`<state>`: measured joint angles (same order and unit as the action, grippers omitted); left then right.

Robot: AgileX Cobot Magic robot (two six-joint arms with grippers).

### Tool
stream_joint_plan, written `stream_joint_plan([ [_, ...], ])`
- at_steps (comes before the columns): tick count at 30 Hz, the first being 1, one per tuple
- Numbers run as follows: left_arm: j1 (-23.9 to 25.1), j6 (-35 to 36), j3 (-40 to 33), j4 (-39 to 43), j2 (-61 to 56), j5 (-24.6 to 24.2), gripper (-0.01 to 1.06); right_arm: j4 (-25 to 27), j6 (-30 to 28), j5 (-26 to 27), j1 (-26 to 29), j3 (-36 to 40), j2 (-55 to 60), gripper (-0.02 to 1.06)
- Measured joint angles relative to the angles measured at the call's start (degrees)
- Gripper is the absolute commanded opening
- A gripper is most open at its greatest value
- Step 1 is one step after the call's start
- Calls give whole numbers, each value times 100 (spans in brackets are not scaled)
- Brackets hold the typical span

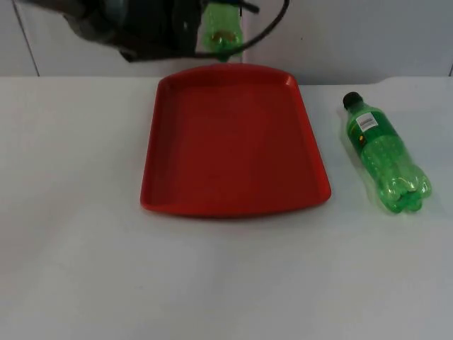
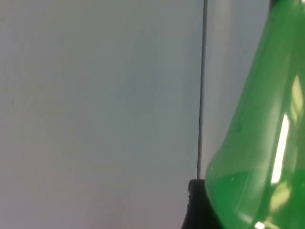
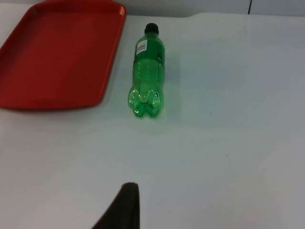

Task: Place the bottle upright on the tray.

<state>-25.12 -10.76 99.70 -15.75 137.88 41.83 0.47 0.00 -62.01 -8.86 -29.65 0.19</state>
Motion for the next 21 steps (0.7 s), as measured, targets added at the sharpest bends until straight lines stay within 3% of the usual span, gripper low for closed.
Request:
stream_joint_plan([
  [6,0,261,0,199,572,525,0,0,0,0,0,0,0,105],
  [21,0,518,0,275,1181,1003,0,0,0,0,0,0,0,105],
])
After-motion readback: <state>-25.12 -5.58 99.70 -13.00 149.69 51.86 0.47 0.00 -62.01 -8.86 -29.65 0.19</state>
